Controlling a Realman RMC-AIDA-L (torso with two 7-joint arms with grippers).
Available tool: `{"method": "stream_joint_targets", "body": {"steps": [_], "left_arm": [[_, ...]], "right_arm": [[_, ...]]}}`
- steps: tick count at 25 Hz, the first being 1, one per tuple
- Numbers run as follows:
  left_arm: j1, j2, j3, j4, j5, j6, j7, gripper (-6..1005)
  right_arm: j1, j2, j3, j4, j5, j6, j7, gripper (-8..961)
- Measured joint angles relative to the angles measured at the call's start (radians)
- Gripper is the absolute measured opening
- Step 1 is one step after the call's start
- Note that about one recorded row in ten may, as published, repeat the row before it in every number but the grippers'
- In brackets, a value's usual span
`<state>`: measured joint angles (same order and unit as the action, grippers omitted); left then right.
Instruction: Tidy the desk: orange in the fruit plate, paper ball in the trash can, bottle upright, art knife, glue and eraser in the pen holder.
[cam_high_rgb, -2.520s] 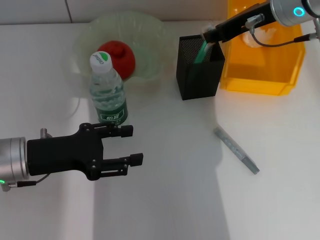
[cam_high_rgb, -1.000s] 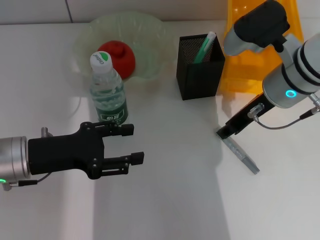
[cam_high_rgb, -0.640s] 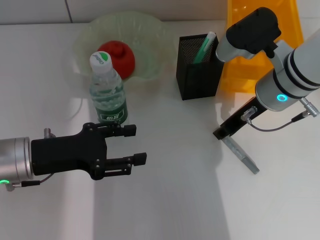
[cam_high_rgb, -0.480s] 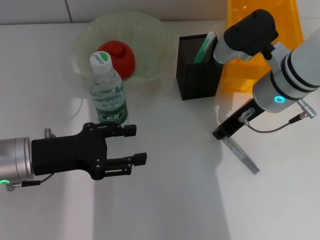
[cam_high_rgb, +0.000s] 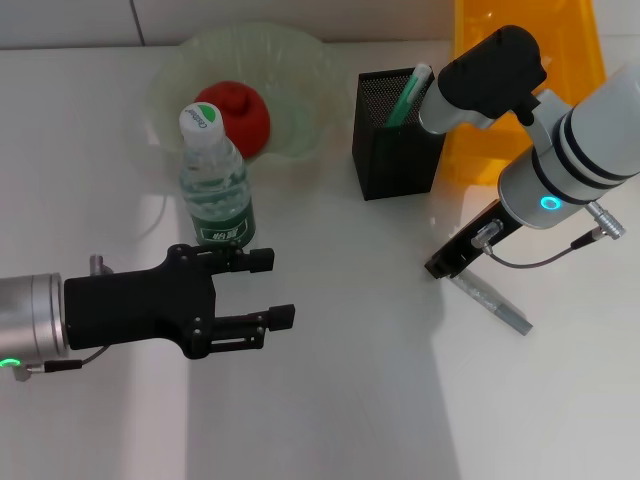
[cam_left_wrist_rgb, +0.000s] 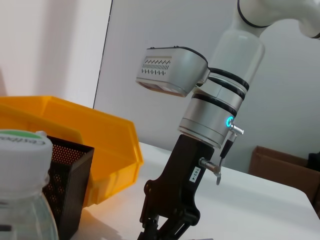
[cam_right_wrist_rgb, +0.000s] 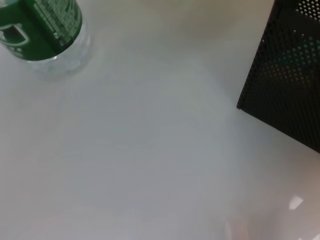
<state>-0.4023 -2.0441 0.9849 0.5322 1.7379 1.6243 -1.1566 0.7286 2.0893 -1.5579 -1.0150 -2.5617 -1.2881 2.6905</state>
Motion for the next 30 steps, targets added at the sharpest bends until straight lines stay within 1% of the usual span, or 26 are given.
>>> {"method": "stream_joint_targets", "body": {"steps": [3, 6, 7, 8, 10, 11, 12, 13, 14, 15, 16, 17, 18, 19, 20, 21, 22, 23, 25, 26, 27, 28, 30], "left_arm": [[-0.002, 0.0, 0.0, 0.0, 0.0, 0.0, 0.0, 730], [-0.003, 0.0, -0.001, 0.0, 0.0, 0.0, 0.0, 730], [-0.003, -0.001, -0.001, 0.0, 0.0, 0.0, -0.001, 730], [-0.003, -0.001, -0.001, 0.0, 0.0, 0.0, -0.001, 730], [-0.003, 0.0, -0.002, 0.0, 0.0, 0.0, -0.003, 730], [-0.003, 0.0, -0.003, 0.0, 0.0, 0.0, -0.005, 730], [-0.002, 0.001, -0.004, 0.0, 0.0, 0.002, -0.006, 730], [-0.002, 0.001, -0.004, 0.0, 0.0, 0.002, -0.006, 730], [-0.002, 0.001, -0.004, 0.0, 0.0, 0.002, -0.006, 730], [-0.001, 0.002, -0.004, 0.0, 0.0, 0.002, -0.006, 730], [-0.001, 0.002, -0.004, 0.0, 0.0, 0.002, -0.006, 730], [-0.001, 0.001, -0.003, 0.0, 0.0, 0.001, -0.004, 730], [-0.001, 0.001, -0.003, 0.0, 0.0, 0.001, -0.004, 730], [-0.001, 0.0, -0.001, 0.0, 0.0, 0.0, -0.002, 730], [-0.001, -0.001, -0.001, 0.0, 0.0, 0.0, -0.001, 730], [-0.001, -0.001, -0.001, 0.0, 0.0, 0.0, -0.001, 730], [-0.001, -0.001, 0.0, 0.0, 0.0, 0.0, -0.001, 730], [-0.001, -0.001, 0.0, 0.0, 0.0, 0.001, -0.001, 730], [-0.002, -0.001, -0.001, 0.0, 0.0, 0.004, -0.001, 730], [-0.002, -0.001, -0.001, 0.0, 0.0, 0.004, -0.001, 730], [-0.003, -0.001, -0.001, 0.0, 0.0, 0.008, -0.001, 730], [-0.003, -0.002, -0.001, 0.0, 0.0, 0.008, -0.001, 730], [-0.004, -0.002, 0.0, 0.0, 0.0, 0.009, -0.002, 730]], "right_arm": [[0.0, 0.0, 0.0, -0.006, 0.0, -0.001, 0.0, 144], [-0.008, 0.0, 0.003, -0.027, 0.0, -0.009, 0.0, 144], [-0.029, 0.0, 0.009, -0.085, 0.0, -0.028, 0.0, 144], [-0.029, 0.0, 0.009, -0.085, 0.0, -0.028, 0.0, 144], [-0.073, -0.002, 0.021, -0.199, 0.012, -0.061, 0.0, 144], [-0.123, -0.005, 0.05, -0.318, 0.04, -0.081, -0.002, 144], [-0.158, -0.006, 0.077, -0.392, 0.066, -0.08, -0.009, 143], [-0.158, -0.006, 0.077, -0.392, 0.066, -0.08, -0.009, 143], [-0.197, -0.006, 0.109, -0.461, 0.104, -0.065, -0.025, 143], [-0.273, -0.005, 0.171, -0.563, 0.213, 0.004, -0.075, 143], [-0.273, -0.005, 0.171, -0.563, 0.213, 0.004, -0.075, 143], [-0.337, -0.005, 0.222, -0.59, 0.376, 0.103, -0.16, 143], [-0.337, -0.005, 0.222, -0.59, 0.376, 0.103, -0.16, 143], [-0.361, -0.005, 0.242, -0.577, 0.476, 0.153, -0.219, 143], [-0.383, -0.006, 0.279, -0.502, 0.668, 0.228, -0.349, 143], [-0.383, -0.006, 0.279, -0.502, 0.668, 0.228, -0.349, 142], [-0.376, -0.007, 0.302, -0.434, 0.759, 0.245, -0.411, 141], [-0.337, -0.008, 0.357, -0.277, 0.907, 0.253, -0.504, 140], [-0.279, -0.009, 0.425, -0.122, 0.974, 0.249, -0.546, 138], [-0.279, -0.009, 0.425, -0.122, 0.974, 0.249, -0.546, 139], [-0.217, -0.01, 0.501, 0.018, 0.986, 0.24, -0.58, 139], [-0.217, -0.01, 0.501, 0.018, 0.986, 0.24, -0.58, 138], [-0.135, -0.013, 0.595, 0.178, 0.987, 0.224, -0.647, 136]]}}
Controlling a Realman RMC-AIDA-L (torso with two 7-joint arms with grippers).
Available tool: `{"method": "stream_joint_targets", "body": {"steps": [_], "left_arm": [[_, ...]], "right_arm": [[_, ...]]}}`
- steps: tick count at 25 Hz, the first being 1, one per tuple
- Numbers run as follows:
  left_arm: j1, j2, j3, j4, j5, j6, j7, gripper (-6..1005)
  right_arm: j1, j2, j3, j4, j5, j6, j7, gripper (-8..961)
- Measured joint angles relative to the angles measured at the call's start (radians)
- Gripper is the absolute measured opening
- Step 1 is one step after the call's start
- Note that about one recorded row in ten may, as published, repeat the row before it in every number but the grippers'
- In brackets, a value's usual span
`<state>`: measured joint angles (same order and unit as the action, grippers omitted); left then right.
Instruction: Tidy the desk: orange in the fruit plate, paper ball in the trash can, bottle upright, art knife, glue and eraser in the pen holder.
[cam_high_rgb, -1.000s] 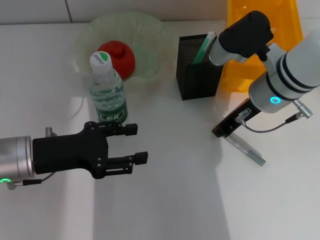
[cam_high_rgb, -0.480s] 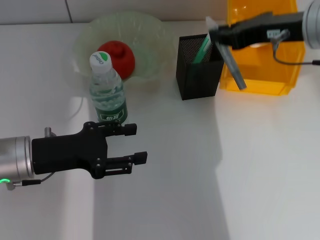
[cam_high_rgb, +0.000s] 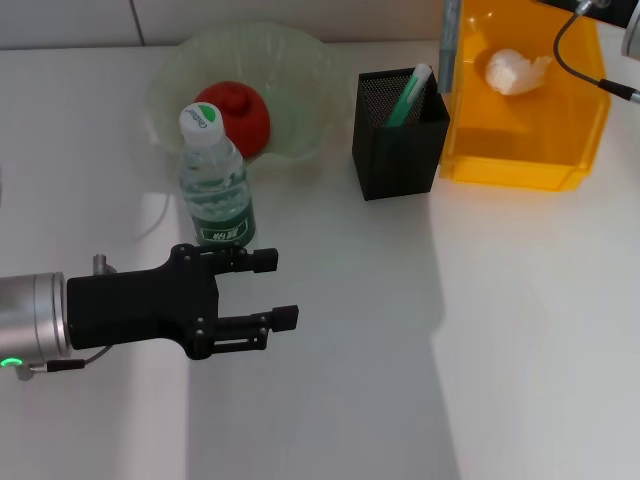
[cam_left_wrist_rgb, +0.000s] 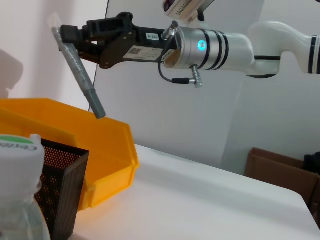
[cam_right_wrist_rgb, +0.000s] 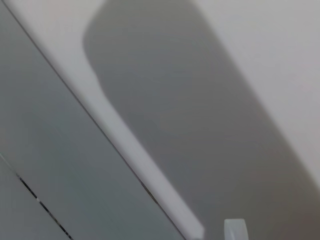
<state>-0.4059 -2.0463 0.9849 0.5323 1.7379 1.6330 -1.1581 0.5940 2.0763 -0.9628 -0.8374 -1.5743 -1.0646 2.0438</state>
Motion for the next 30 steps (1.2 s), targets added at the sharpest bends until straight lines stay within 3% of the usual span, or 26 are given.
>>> {"method": "stream_joint_targets", "body": {"steps": [5, 12, 25, 30], "left_arm": [[0.002, -0.001, 0.0, 0.0, 0.0, 0.001, 0.001, 730], [0.003, -0.002, -0.001, 0.0, 0.0, 0.001, 0.001, 730], [0.0, -0.002, -0.002, 0.0, 0.0, -0.001, 0.002, 730], [-0.001, -0.001, -0.007, 0.002, 0.0, 0.001, -0.002, 730]], "right_arm": [[0.075, -0.009, 0.031, 0.123, -0.002, 0.017, -0.069, 133], [0.124, -0.011, 0.023, 0.191, -0.013, 0.097, -0.121, 134], [0.141, -0.006, 0.009, 0.233, -0.015, 0.104, -0.17, 151], [0.13, -0.009, 0.009, 0.226, -0.016, 0.063, -0.17, 319]]}}
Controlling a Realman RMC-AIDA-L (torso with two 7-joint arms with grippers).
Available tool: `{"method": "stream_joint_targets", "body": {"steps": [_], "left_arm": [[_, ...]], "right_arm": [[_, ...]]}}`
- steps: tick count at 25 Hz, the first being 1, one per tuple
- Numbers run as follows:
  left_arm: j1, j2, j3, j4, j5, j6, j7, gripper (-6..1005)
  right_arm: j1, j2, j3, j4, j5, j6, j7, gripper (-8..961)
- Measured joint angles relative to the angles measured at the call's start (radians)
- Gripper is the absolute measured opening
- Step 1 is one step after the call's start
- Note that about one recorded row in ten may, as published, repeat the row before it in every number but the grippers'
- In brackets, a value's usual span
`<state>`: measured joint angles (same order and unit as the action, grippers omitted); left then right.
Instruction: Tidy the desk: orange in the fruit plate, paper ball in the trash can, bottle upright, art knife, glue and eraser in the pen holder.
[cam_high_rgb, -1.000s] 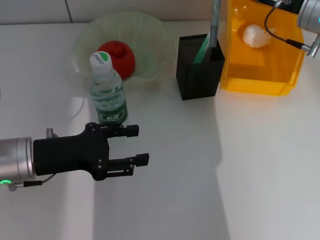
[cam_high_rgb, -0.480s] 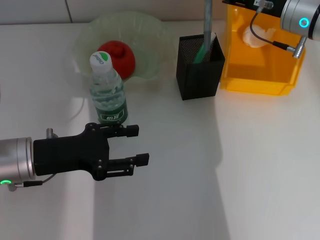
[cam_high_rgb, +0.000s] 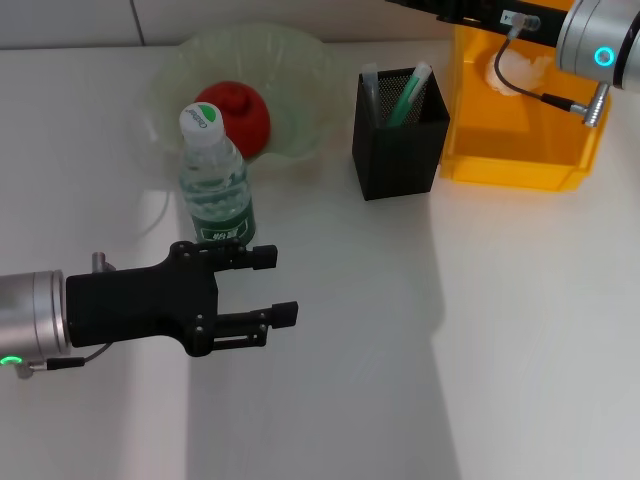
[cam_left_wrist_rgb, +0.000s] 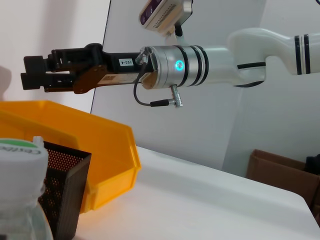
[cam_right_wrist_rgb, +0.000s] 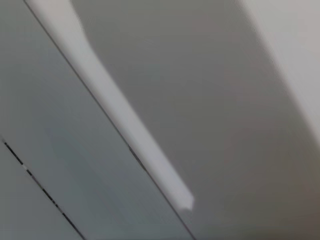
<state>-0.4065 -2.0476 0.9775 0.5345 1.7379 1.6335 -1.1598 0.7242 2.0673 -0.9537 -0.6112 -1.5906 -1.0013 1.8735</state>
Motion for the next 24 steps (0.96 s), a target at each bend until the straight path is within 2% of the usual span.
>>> {"method": "stream_joint_targets", "body": {"steps": [1, 4, 5, 6, 8, 9, 10, 11, 12, 15, 17, 19, 24], "left_arm": [[0.0, 0.001, 0.0, 0.001, 0.0, 0.001, -0.002, 730], [0.002, 0.003, -0.001, 0.004, 0.0, 0.009, -0.005, 730], [0.007, 0.008, -0.003, 0.006, -0.003, 0.024, -0.005, 730], [0.007, 0.008, -0.003, 0.006, -0.003, 0.024, -0.005, 730], [0.008, 0.013, -0.007, 0.007, -0.004, 0.042, -0.005, 730], [0.009, 0.019, -0.011, 0.007, -0.003, 0.058, -0.005, 730], [0.012, 0.029, -0.015, 0.008, -0.003, 0.088, -0.003, 730], [0.012, 0.029, -0.015, 0.008, -0.003, 0.088, -0.003, 730], [0.017, 0.044, -0.02, 0.01, -0.003, 0.128, -0.002, 730], [0.019, 0.052, -0.039, 0.011, -0.003, 0.162, -0.004, 730], [0.02, 0.055, -0.057, 0.011, -0.002, 0.187, -0.005, 730], [0.02, 0.058, -0.063, 0.012, -0.002, 0.198, -0.007, 730], [0.019, 0.059, -0.063, 0.012, 0.0, 0.205, -0.016, 730]], "right_arm": [[-0.006, -0.001, 0.002, -0.008, 0.0, -0.019, 0.0, 352], [-0.046, -0.004, 0.011, -0.061, 0.0, -0.1, 0.0, 549], [-0.104, -0.005, 0.013, -0.142, 0.0, -0.194, -0.007, 566], [-0.104, -0.005, 0.013, -0.142, 0.0, -0.194, -0.007, 584], [-0.174, -0.002, 0.013, -0.242, 0.001, -0.313, -0.047, 619], [-0.211, 0.002, 0.013, -0.293, 0.0, -0.386, -0.082, 636], [-0.289, 0.007, 0.011, -0.375, -0.01, -0.528, -0.151, 653], [-0.289, 0.007, 0.011, -0.375, -0.01, -0.528, -0.151, 671], [-0.328, 0.009, 0.013, -0.404, -0.022, -0.611, -0.188, 688], [-0.388, 0.01, 0.045, -0.389, -0.07, -0.795, -0.28, 723], [-0.411, 0.011, 0.075, -0.33, -0.112, -0.884, -0.35, 723], [-0.419, 0.01, 0.085, -0.234, -0.134, -0.931, -0.423, 723], [-0.42, 0.01, 0.085, -0.155, -0.135, -0.941, -0.468, 723]]}}
